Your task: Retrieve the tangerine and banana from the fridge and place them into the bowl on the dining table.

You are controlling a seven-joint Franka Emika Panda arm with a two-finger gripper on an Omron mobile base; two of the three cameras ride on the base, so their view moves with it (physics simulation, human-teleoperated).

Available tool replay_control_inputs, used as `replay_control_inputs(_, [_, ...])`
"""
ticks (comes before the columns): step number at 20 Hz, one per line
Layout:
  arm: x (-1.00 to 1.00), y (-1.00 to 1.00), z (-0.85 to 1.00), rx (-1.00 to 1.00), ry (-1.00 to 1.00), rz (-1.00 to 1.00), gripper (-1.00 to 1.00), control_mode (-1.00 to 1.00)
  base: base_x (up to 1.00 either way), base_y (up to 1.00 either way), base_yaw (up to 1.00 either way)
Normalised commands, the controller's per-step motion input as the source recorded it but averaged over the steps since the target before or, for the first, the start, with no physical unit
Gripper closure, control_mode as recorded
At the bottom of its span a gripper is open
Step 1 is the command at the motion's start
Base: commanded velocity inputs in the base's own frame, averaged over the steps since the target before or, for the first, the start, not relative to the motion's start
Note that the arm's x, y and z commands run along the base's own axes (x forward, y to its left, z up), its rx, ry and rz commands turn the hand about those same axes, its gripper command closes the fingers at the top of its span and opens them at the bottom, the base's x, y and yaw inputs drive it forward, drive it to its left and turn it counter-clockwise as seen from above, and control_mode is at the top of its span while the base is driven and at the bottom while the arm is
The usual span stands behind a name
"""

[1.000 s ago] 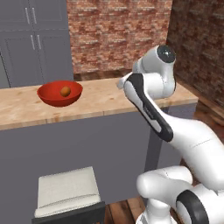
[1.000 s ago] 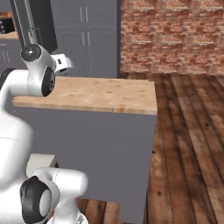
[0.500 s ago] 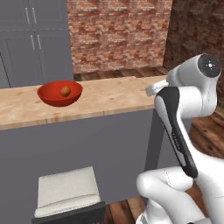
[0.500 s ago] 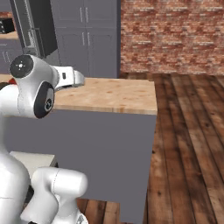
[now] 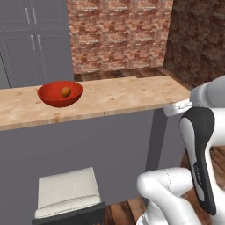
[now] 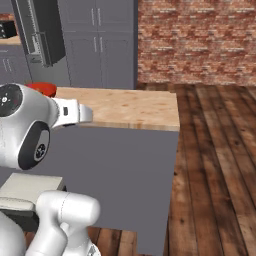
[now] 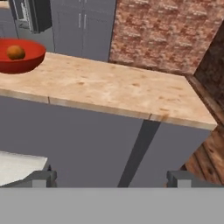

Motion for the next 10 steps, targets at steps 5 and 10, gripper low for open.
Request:
replay_control_inputs(5, [-0.3, 0.44, -0.32, -0.07, 0.07, 0.08, -1.0, -1.0, 0.0, 0.0, 0.0])
replay_control_inputs(10, [-0.05, 0.07, -0.06, -0.01, 0.02, 0.03, -1.0, -1.0, 0.0, 0.0, 0.0])
